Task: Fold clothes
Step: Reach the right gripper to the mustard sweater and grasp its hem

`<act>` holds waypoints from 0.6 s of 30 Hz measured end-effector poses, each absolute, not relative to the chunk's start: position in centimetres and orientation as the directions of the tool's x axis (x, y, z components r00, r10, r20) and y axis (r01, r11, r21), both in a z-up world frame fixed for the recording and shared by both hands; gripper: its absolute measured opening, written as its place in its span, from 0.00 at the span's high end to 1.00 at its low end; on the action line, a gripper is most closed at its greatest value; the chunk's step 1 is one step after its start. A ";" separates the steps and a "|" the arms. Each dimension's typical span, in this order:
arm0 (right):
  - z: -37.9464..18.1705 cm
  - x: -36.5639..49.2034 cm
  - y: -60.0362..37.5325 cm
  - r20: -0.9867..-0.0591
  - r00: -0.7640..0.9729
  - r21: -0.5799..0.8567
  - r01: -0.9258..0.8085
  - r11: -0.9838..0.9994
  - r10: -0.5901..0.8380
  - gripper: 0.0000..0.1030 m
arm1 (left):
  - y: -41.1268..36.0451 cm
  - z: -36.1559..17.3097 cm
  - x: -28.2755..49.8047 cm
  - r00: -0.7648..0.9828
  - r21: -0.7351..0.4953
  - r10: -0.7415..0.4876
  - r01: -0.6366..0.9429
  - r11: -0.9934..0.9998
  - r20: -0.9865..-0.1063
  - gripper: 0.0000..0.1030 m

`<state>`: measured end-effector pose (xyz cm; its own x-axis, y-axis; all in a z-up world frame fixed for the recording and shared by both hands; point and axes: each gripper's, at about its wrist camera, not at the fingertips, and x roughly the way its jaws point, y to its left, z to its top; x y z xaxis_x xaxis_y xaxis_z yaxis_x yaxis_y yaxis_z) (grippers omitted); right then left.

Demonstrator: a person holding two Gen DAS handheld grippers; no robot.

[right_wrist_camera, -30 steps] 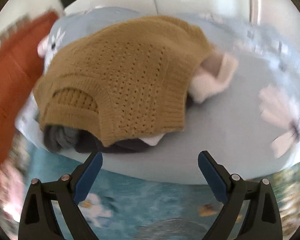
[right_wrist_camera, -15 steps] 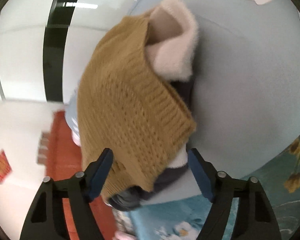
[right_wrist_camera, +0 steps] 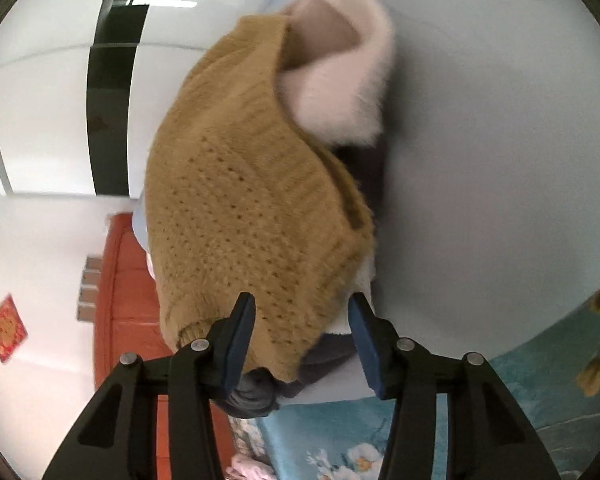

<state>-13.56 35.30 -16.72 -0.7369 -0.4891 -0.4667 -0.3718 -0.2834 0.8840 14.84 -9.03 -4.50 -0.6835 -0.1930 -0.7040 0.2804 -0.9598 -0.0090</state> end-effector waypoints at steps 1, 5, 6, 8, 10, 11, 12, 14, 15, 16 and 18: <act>-16.9 -13.6 35.1 -0.459 -0.743 0.888 -0.373 -0.268 -0.488 0.51 | -9.1 -4.5 14.9 -0.682 -0.008 -0.196 0.283 -0.959 -0.705 0.00; -15.5 -14.9 35.0 -0.399 -0.778 0.917 -0.340 -0.208 -0.485 0.56 | -9.5 -4.6 15.1 -0.674 0.000 -0.208 0.295 -0.955 -0.709 0.00; -14.9 -15.3 34.9 -0.381 -0.786 0.925 -0.324 -0.199 -0.486 0.57 | -9.5 -4.7 15.1 -0.672 0.003 -0.211 0.297 -0.955 -0.710 0.00; -13.9 -16.1 34.3 -0.371 -0.784 0.928 -0.303 -0.215 -0.497 0.58 | -9.6 -4.8 15.3 -0.667 0.008 -0.215 0.300 -0.954 -0.713 0.00; -14.3 -16.5 33.6 -0.411 -0.761 0.912 -0.334 -0.239 -0.503 0.59 | -9.6 -4.8 15.4 -0.667 0.010 -0.216 0.299 -0.954 -0.713 0.00; -14.7 -16.5 33.2 -0.437 -0.746 0.900 -0.358 -0.250 -0.503 0.59 | -9.6 -4.7 15.5 -0.669 0.013 -0.218 0.297 -0.955 -0.711 0.00; -15.1 -16.6 32.8 -0.462 -0.730 0.887 -0.381 -0.261 -0.504 0.59 | -9.6 -4.7 15.6 -0.670 0.019 -0.222 0.296 -0.955 -0.709 0.00; -16.8 -16.5 33.0 -0.493 -0.709 0.870 -0.423 -0.254 -0.504 0.66 | -9.7 -4.5 15.8 -0.668 0.030 -0.232 0.299 -0.954 -0.707 0.00; -17.4 -16.3 33.1 -0.490 -0.712 0.870 -0.433 -0.235 -0.502 0.67 | -9.8 -4.4 15.9 -0.670 0.030 -0.234 0.302 -0.953 -0.705 0.00; -17.5 -16.3 33.0 -0.477 -0.722 0.876 -0.433 -0.211 -0.501 0.67 | -9.9 -4.4 16.0 -0.670 0.028 -0.235 0.304 -0.952 -0.704 0.00; -17.1 -16.7 32.8 -0.461 -0.731 0.884 -0.429 -0.187 -0.503 0.68 | -10.0 -4.4 16.1 -0.666 0.030 -0.238 0.307 -0.951 -0.707 0.00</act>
<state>-16.74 32.82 -17.14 -0.7310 -0.5028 -0.4614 -0.4289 -0.1874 0.8837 16.11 -10.04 -4.40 -0.6660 -0.2377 -0.7071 0.3071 -0.9512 0.0304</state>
